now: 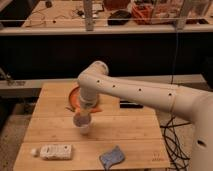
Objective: Place the pepper in the ceramic cup
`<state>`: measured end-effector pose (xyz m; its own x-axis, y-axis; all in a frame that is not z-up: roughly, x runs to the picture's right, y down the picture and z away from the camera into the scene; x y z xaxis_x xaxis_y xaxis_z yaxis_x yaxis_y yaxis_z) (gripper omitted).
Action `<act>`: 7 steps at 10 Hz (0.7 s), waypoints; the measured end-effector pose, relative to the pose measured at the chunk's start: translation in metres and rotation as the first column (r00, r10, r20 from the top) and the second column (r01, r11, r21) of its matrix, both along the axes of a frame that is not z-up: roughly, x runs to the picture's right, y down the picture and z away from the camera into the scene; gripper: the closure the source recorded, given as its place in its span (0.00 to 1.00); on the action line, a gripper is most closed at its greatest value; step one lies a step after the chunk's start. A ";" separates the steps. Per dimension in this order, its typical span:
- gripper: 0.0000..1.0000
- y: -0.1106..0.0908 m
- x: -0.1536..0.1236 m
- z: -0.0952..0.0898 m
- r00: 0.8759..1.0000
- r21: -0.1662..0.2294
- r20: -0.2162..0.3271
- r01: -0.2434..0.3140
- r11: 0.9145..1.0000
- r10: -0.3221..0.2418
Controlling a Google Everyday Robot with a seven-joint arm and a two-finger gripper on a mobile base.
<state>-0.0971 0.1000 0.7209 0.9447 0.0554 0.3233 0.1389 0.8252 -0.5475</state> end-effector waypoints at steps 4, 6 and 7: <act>1.00 0.006 0.010 -0.008 0.998 -0.015 0.043 -0.042 0.999 0.042; 1.00 0.008 0.013 -0.011 0.997 -0.018 0.055 -0.053 0.998 0.054; 1.00 0.009 0.013 -0.014 0.996 -0.022 0.067 -0.060 0.998 0.061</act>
<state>-0.0839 0.1088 0.7069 0.9154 0.1191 0.3846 0.1262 0.8222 -0.5551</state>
